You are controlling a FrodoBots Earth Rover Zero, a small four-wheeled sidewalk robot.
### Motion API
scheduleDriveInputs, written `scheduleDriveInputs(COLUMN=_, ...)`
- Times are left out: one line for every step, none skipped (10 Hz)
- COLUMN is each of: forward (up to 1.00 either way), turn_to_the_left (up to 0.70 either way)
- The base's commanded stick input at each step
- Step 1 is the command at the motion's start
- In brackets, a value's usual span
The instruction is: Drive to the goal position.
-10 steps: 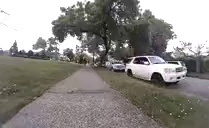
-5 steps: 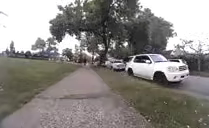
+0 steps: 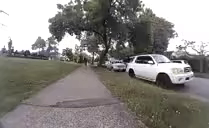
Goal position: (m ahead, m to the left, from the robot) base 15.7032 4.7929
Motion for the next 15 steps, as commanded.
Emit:
scheduleDriveInputs(forward=0.70, turn_to_the_left=0.10)
scheduleDriveInputs(forward=0.70, turn_to_the_left=0.29)
scheduleDriveInputs(forward=0.70, turn_to_the_left=0.35)
scheduleDriveInputs(forward=0.70, turn_to_the_left=0.35)
scheduleDriveInputs(forward=0.70, turn_to_the_left=0.35)
scheduleDriveInputs(forward=0.70, turn_to_the_left=0.35)
scheduleDriveInputs(forward=0.70, turn_to_the_left=0.35)
scheduleDriveInputs(forward=0.70, turn_to_the_left=0.35)
scheduleDriveInputs(forward=0.70, turn_to_the_left=0.35)
scheduleDriveInputs(forward=0.70, turn_to_the_left=0.00)
scheduleDriveInputs(forward=0.70, turn_to_the_left=0.00)
scheduleDriveInputs(forward=0.70, turn_to_the_left=0.00)
scheduleDriveInputs(forward=0.70, turn_to_the_left=0.00)
scheduleDriveInputs(forward=0.70, turn_to_the_left=0.00)
scheduleDriveInputs(forward=0.70, turn_to_the_left=0.00)
